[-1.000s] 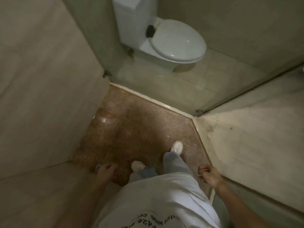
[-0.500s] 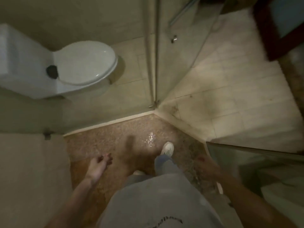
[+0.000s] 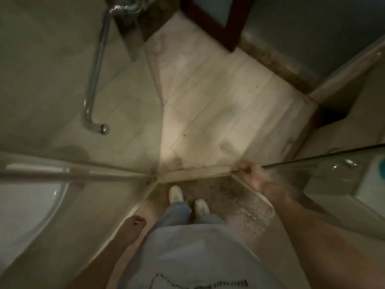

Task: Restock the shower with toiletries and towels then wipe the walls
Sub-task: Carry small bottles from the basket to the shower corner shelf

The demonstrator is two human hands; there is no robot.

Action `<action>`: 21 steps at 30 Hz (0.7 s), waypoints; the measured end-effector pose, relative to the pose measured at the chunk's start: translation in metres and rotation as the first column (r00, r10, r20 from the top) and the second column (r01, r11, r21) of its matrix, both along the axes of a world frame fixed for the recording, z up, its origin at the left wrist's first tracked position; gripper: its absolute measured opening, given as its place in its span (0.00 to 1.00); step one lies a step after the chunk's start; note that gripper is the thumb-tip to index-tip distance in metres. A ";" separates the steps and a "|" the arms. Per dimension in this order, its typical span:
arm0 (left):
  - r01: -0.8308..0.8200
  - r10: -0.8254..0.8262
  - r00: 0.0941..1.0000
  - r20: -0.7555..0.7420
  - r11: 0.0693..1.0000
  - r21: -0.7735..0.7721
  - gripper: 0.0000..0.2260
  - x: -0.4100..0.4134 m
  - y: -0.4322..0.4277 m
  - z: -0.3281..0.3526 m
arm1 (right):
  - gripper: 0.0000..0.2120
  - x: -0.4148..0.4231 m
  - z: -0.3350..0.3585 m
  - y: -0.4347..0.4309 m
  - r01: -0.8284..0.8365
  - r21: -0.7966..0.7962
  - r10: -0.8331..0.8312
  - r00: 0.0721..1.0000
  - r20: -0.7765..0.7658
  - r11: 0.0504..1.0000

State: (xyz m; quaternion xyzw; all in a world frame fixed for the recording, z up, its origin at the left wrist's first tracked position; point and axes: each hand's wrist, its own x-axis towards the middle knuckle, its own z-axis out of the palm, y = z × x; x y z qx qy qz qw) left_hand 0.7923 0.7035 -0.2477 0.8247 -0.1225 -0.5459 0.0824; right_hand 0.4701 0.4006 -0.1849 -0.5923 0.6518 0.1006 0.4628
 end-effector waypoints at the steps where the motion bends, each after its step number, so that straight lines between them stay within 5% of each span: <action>1: 0.069 -0.069 0.998 -0.007 0.997 -0.023 0.05 0.014 -0.020 -0.001 | 0.16 -0.009 0.005 0.004 0.009 0.026 -0.008 0.998 -0.055 1.000; 8: 0.199 -0.199 0.980 0.027 0.947 -0.251 0.05 0.032 -0.217 0.068 | 0.14 -0.047 0.008 0.055 0.197 0.021 -0.190 0.963 -0.189 0.980; 12: 0.200 -0.205 0.979 0.019 0.928 -0.315 0.07 0.029 -0.303 0.068 | 0.17 -0.052 -0.014 0.068 0.326 0.178 -0.293 0.938 -0.185 0.929; 21: 0.400 -0.397 0.916 0.058 0.892 -0.209 0.05 0.023 -0.420 0.076 | 0.13 -0.031 -0.043 -0.054 0.437 0.180 -0.434 0.899 -0.056 0.881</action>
